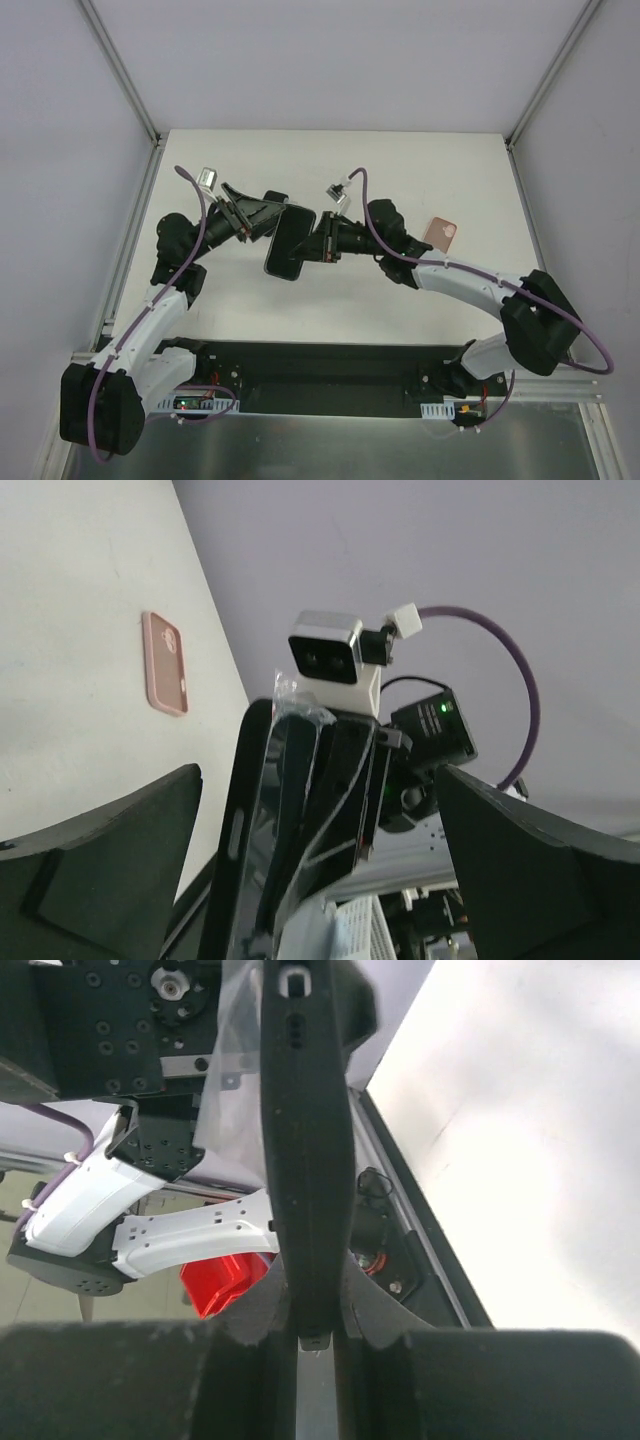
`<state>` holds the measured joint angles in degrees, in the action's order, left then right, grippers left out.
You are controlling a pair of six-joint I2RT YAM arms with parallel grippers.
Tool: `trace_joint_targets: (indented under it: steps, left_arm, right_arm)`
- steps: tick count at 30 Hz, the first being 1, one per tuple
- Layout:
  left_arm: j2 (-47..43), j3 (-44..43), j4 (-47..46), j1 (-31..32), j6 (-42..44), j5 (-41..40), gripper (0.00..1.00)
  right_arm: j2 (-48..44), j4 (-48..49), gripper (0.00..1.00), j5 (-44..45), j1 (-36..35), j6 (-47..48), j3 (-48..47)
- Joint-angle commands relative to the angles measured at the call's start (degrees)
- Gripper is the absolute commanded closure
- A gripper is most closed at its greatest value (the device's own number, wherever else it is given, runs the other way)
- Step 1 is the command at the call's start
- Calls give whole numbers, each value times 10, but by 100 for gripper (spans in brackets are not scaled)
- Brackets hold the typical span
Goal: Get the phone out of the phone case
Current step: Adjust the phone.
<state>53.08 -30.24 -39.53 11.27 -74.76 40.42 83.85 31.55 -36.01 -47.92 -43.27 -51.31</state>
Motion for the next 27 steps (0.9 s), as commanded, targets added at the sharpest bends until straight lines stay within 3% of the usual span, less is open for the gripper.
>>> trace_joint_targets:
  steps: [1,7,12,20,23,27]
  left_arm:
    - [-5,-25,-4,2,30,80,1]
    - [3,21,-33,2,27,137,1]
    - [20,55,-122,3,-13,161,2]
    - [13,48,-156,13,-21,170,37]
    - [13,47,-165,22,-21,179,42]
    - [5,55,-166,31,-14,185,40]
  right_arm:
    - [-80,48,99,-8,20,42,16]
    - [-117,18,99,-21,27,78,17]
    - [-118,6,99,-25,29,85,3]
    - [-96,2,99,-15,29,78,-2]
    - [-91,2,99,-7,29,71,-6]
    - [-82,1,99,3,34,64,-10]
